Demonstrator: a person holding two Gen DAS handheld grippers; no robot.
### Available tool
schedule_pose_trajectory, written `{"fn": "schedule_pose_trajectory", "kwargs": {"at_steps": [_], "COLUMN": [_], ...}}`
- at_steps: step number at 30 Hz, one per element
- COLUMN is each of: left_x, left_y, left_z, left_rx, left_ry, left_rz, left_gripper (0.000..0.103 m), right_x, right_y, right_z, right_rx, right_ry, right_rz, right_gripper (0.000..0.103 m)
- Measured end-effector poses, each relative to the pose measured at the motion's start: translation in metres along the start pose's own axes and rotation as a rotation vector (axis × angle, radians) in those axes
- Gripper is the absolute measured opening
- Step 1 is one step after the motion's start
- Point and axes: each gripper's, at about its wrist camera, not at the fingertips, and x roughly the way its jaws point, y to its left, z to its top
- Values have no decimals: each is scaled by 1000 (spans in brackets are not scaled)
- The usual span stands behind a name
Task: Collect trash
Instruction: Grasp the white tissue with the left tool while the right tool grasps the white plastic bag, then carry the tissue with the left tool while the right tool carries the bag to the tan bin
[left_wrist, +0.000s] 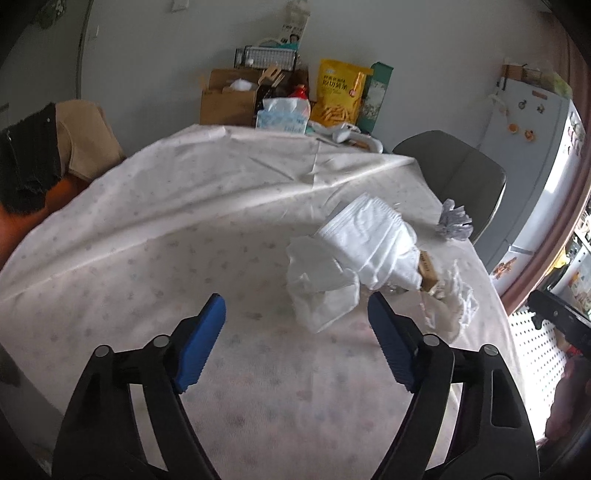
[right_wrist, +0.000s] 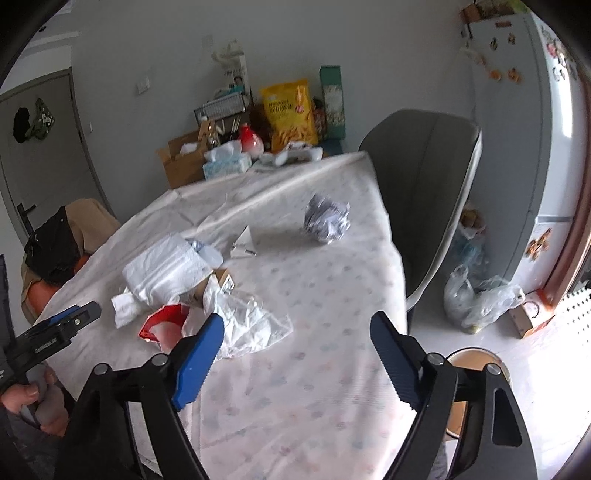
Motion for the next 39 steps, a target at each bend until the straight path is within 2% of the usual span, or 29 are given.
{"fn": "schedule_pose_trajectory", "kwargs": {"at_steps": [8,10,11,12,14,17,22,23,25,26,27,29,34,39], "left_x": [30,39,43,48,55,53,37,32,25,21,19,14,1,-15], "left_y": [-15,-17,-17,-16,-15,-12,3,8,14,16,17,13,-2,-23], "left_z": [5,6,6,6,7,7,11,12,15,16,18,21,31,41], "left_rx": [40,46,43,34,17,18,-25,-34,-46,-47,-45,-36,-14,23], "left_ry": [45,68,80,98,136,135,96,86,71,63,57,42,-6,-62], "left_rz": [-17,-3,-1,-7,-19,14,88,103,111,108,107,106,97,94], "left_gripper": [76,70,57,37,12,4,3,3,3,3,3,3,3,3], "right_x": [31,40,44,45,48,53,69,73,80,83,82,76,52,36], "right_y": [6,11,15,17,23,30,45,46,46,44,43,40,35,19], "right_z": [-10,-12,-12,-12,-10,-7,-8,-9,-12,-13,-13,-9,0,7], "right_rx": [-8,-14,-22,-28,-36,-44,-67,-69,-67,-56,-46,-32,-45,-6], "right_ry": [86,130,144,150,154,165,203,217,245,260,258,241,164,118], "right_rz": [34,55,66,74,86,108,122,118,121,128,139,147,143,138], "right_gripper": [76,73,73,72,72,72,69,63,44,28,18,12,10,10]}}
